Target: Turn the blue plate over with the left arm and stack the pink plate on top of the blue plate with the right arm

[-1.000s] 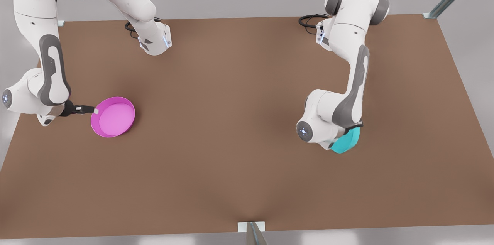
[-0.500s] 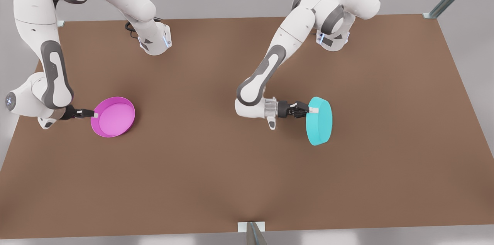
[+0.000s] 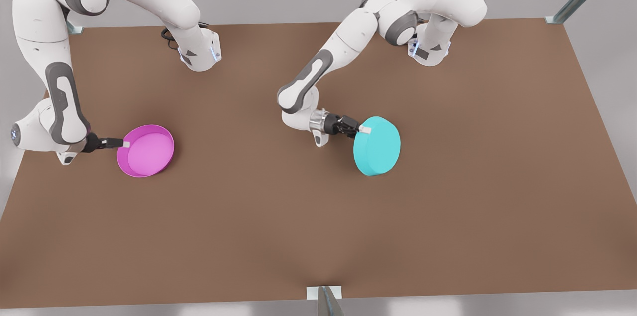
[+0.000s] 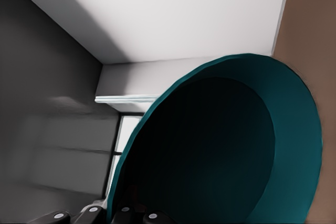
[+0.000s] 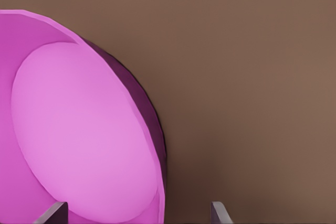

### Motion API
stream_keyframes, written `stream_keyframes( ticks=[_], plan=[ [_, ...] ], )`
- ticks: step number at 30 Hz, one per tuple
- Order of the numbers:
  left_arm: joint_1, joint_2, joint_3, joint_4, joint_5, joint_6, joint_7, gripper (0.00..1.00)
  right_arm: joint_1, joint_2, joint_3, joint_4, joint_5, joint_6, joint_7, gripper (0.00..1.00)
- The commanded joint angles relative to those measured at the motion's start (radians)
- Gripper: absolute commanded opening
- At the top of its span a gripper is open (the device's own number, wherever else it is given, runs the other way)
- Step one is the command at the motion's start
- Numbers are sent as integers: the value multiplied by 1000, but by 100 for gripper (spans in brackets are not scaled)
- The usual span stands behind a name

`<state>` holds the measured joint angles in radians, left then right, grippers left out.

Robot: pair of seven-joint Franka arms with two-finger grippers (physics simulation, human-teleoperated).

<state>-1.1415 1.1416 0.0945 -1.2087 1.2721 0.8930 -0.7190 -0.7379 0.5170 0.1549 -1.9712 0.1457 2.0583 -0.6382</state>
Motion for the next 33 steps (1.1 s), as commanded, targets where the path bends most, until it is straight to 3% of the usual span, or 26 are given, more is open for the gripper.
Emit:
stream_keyframes(
  ticks=[1,11,12,15,16,17,26,33],
  plan=[
    [-3,9,1,8,-43,-5,-2,21,0,2,0,-2,0,0,2,100],
    [-26,96,-58,133,-79,-22,0,21,2,28,0,-2,8,16,14,100],
    [-26,104,-59,147,-79,-22,0,21,3,28,0,-3,8,16,12,97],
    [-26,106,-59,147,-79,-29,-2,21,5,31,0,-3,8,14,8,76],
    [-26,104,-59,149,-80,-29,0,39,5,37,0,-3,8,16,6,75],
    [-26,104,-59,149,-80,-28,0,100,6,37,0,-3,8,16,6,72],
    [-35,104,-82,173,-126,-29,-2,100,8,43,0,-2,8,16,11,65],
    [-31,102,-111,311,-468,17,-45,100,8,44,0,-2,8,16,11,56]
  ],
)
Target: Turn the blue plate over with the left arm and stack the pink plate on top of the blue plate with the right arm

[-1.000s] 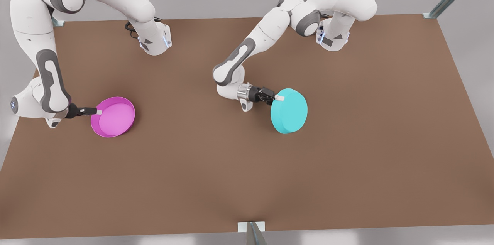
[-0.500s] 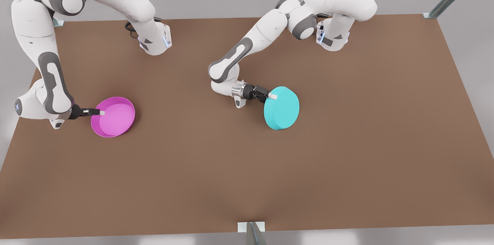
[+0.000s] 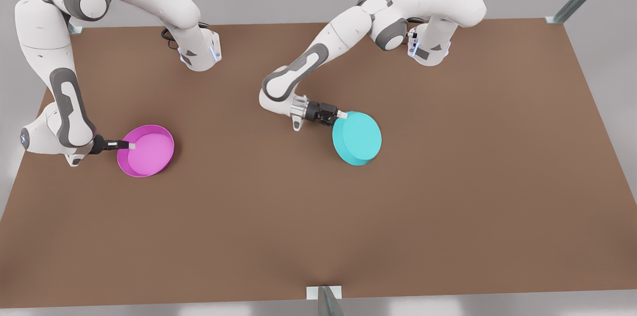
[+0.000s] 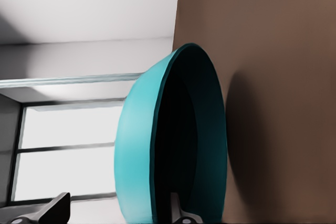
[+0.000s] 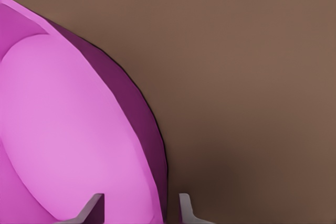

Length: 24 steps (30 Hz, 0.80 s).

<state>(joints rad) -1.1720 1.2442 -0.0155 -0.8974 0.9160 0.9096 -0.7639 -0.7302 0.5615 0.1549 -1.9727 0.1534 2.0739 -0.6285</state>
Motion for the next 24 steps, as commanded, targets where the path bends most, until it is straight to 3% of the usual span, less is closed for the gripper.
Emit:
stream_keyframes(
  ticks=[1,8,12,16,17,19,20,22,23,24],
  plan=[
    [0,0,0,0,-132,0,0,100,0,0,0,0,0,0,0,56],
    [-3,-3,-52,86,-212,0,-35,100,0,5,0,0,0,0,0,54],
    [-5,-25,-92,107,-296,-3,-95,100,0,5,0,2,0,-2,-8,34],
    [40,-172,-92,180,-656,49,-183,100,0,5,0,2,-1,-2,-11,33],
    [144,-279,-92,180,-837,75,-186,100,0,5,0,2,-2,0,-11,28],
    [590,-451,-92,178,-1212,86,-215,100,0,5,0,2,0,0,-13,25],
    [737,-460,-92,178,-1227,103,-204,100,0,5,0,2,-2,-2,-13,24],
    [1109,-459,-81,175,-1182,320,11,100,2,5,0,3,-2,-2,-14,21],
    [1212,-460,-75,175,-1034,331,509,100,2,5,0,3,-2,-2,-14,21],
    [1212,-506,-73,172,-895,304,699,100,2,5,0,3,-2,-2,-14,21]
  ],
)
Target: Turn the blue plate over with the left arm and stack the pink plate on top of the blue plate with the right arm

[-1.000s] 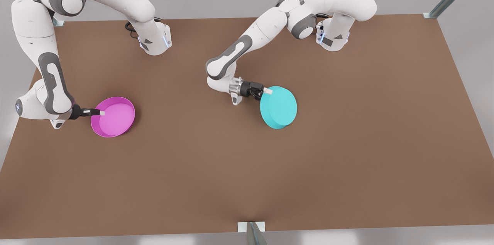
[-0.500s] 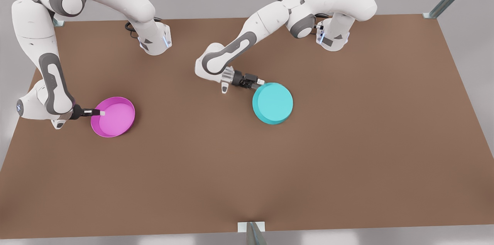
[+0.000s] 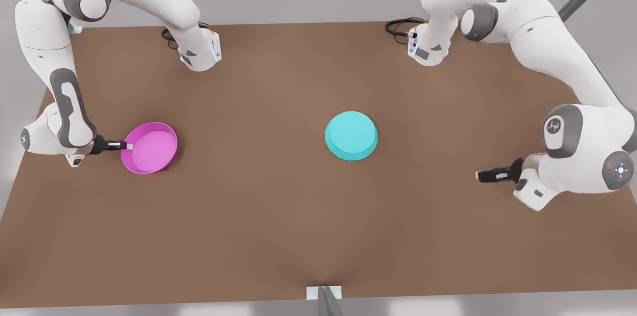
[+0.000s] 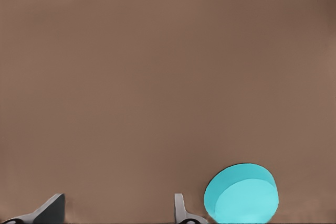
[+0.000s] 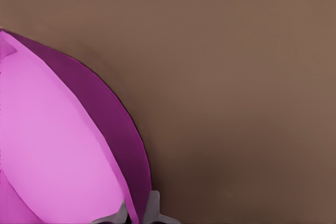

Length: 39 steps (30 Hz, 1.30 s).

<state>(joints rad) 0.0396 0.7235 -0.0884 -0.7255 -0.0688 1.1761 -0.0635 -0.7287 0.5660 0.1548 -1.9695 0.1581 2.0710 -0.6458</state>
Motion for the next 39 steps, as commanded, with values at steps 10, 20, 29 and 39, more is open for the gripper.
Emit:
stream_keyframes(
  ticks=[10,20,29,39],
  plan=[
    [5,-197,21,-141,112,-18,25,100,11,-6,8,12,-6,-22,2,21],
    [0,-369,41,-459,146,194,25,100,9,-37,253,58,41,-123,138,21],
    [16,-363,41,-459,146,194,25,100,157,-37,399,41,43,-37,399,21],
    [28,-361,36,-459,144,195,25,100,247,-37,672,20,41,17,695,21]
  ],
)
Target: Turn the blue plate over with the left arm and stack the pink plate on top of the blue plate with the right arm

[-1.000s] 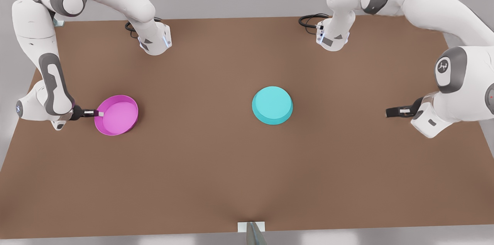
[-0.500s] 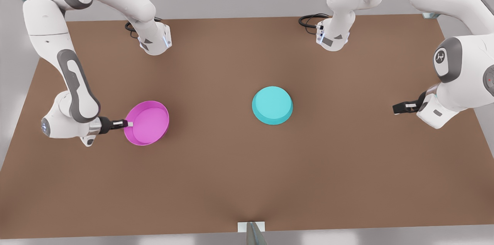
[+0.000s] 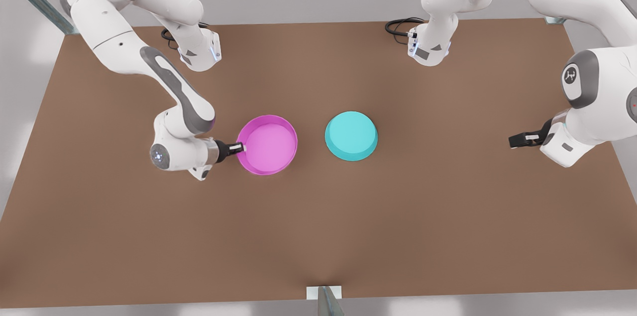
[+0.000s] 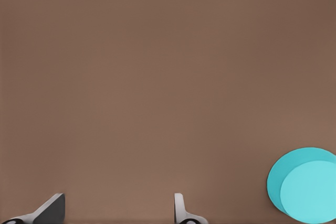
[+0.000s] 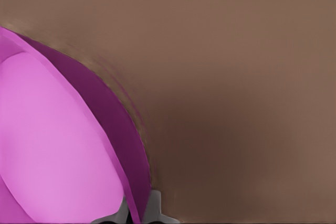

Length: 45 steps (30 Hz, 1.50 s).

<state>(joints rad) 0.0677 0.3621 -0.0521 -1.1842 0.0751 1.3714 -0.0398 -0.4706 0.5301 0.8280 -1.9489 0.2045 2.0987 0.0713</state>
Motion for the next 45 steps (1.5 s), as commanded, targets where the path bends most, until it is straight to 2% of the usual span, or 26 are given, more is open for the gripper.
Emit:
stream_keyframes(
  ticks=[1,15,20,23,33,34,36,37,43,44,45],
  plan=[
    [0,0,0,0,0,0,0,100,15,1,0,1,-5,13,22,21],
    [1,0,0,0,0,0,0,100,391,71,-15,15,-4,317,303,21],
    [1,1,0,0,-1,0,0,100,469,123,-18,30,-4,382,332,21],
    [1,1,0,0,-3,0,0,100,575,151,-81,79,-4,395,355,21],
    [1,6,0,0,-3,0,0,100,679,218,-142,79,-5,475,355,21],
    [1,5,0,0,-3,0,0,100,679,222,-142,80,-5,475,355,25],
    [1,5,0,0,-3,-2,0,100,678,223,-142,80,-7,474,352,80],
    [1,5,0,0,-3,-2,0,100,676,223,-142,80,-8,474,352,99],
    [1,5,0,0,-3,-3,0,100,650,211,-148,79,-13,457,351,100],
    [1,5,0,0,-3,-3,0,100,615,157,-129,80,-13,362,373,100],
    [1,5,0,0,-3,-3,0,100,573,62,-116,123,-14,172,400,100]
  ],
)
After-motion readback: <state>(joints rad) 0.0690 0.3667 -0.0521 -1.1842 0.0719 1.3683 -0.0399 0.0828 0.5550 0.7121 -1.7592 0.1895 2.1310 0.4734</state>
